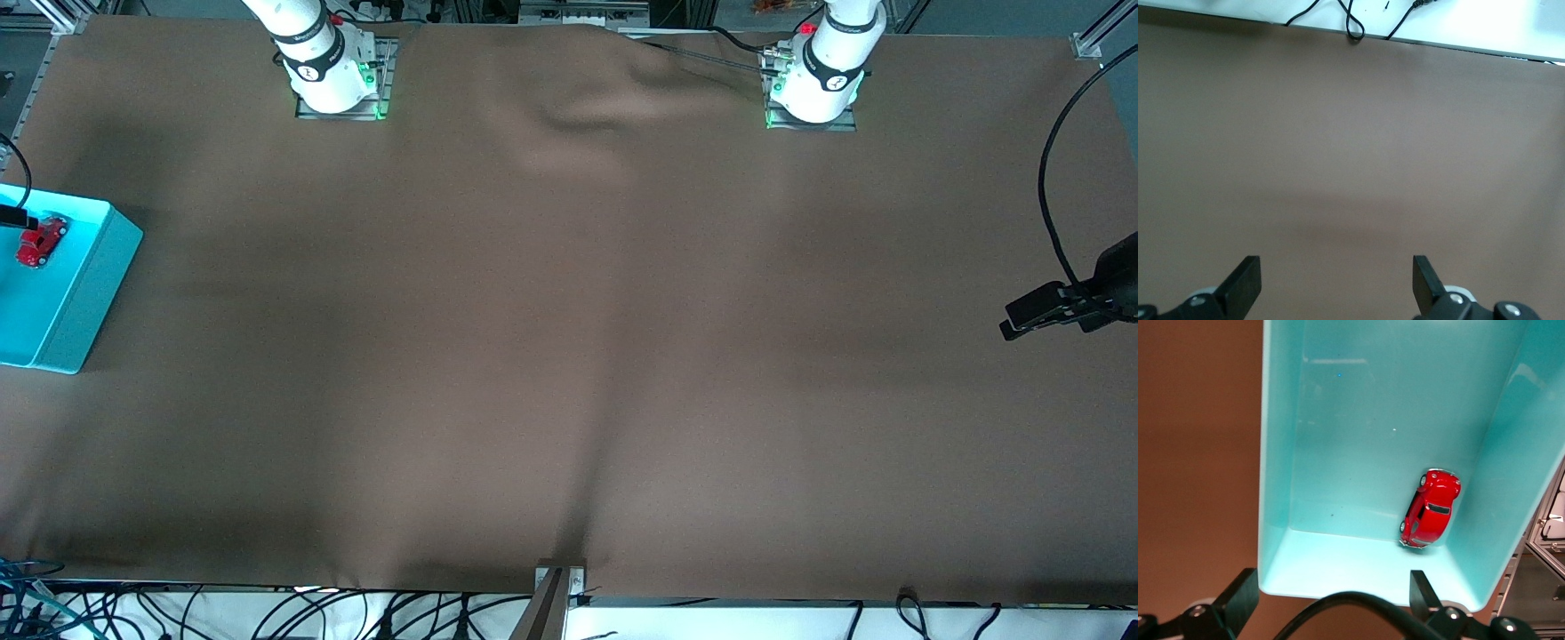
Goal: Wind red beetle toy and store in blue box
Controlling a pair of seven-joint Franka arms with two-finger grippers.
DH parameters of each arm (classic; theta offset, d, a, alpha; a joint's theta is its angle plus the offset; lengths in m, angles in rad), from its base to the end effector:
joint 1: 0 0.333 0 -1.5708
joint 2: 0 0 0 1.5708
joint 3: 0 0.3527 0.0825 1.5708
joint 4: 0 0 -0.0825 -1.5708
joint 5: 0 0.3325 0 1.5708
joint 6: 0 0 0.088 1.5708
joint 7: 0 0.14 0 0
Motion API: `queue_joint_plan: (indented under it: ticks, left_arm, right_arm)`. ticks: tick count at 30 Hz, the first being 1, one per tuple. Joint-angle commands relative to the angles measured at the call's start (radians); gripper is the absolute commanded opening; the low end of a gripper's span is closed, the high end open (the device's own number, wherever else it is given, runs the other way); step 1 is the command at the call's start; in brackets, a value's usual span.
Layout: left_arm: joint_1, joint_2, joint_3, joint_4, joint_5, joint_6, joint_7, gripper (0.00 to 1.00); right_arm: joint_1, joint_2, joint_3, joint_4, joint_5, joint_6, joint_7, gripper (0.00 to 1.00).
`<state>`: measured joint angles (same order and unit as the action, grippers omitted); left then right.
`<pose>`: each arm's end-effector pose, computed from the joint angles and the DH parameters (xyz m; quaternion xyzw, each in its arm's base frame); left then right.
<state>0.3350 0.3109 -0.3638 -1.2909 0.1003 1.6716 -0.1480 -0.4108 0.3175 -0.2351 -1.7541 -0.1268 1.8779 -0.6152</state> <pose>0.6145 0.0336 0.5917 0.9967 0.0671 0.0440 0.0080 0.4615 -0.3498 0.4070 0.9911 0.0117 -0.1309 0.0221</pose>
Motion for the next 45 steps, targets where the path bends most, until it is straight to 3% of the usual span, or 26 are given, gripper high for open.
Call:
queue_joint_plan:
  ticks: [1,45]
  left_arm:
    - [-0.001,0.011,0.002,0.028,-0.021,-0.016,0.024,1.00]
    - [-0.002,0.011,0.002,0.028,-0.021,-0.016,0.024,1.00]
  right_arm:
    - [0.003,-0.070,0.033,-0.010,0.006,-0.077,0.006,1.00]
    - [0.104,-0.314,0.053,-0.008,-0.005,-0.278,0.028,1.00]
